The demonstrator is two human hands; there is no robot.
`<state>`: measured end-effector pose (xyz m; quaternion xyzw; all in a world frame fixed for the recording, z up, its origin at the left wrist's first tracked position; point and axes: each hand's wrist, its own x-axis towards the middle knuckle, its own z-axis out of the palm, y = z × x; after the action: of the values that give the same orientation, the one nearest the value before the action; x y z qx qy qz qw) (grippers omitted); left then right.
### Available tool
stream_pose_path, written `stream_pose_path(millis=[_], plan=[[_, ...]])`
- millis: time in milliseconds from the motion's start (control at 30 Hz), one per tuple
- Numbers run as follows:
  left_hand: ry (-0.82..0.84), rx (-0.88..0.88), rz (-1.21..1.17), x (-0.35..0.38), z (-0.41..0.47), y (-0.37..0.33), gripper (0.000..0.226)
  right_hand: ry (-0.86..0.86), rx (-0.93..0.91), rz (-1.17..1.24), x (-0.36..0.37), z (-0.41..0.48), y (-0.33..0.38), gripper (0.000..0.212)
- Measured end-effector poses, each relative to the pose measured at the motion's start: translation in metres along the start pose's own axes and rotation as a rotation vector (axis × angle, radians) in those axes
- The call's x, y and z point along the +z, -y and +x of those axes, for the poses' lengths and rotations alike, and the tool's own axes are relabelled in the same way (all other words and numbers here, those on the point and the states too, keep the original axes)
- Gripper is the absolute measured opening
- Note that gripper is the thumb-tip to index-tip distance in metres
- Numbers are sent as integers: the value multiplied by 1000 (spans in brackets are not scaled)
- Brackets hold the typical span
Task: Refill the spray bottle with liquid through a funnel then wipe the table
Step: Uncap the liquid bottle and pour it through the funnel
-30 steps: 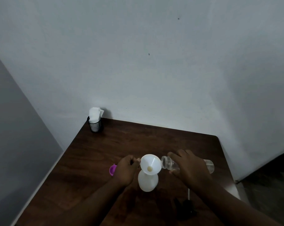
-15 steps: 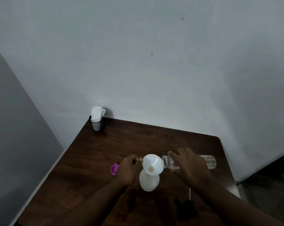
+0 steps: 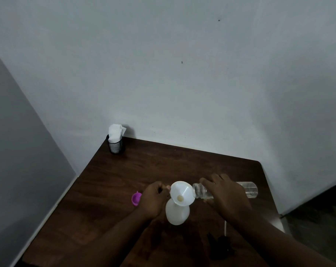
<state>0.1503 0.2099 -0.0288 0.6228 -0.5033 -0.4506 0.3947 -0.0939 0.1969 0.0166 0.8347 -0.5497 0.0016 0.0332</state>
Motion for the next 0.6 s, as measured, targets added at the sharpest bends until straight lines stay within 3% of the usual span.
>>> stream_pose_path(millis=[600], plan=[[12,-32,-16,-1,-2,1,23,-1,-7,-19,0,0,0,64]])
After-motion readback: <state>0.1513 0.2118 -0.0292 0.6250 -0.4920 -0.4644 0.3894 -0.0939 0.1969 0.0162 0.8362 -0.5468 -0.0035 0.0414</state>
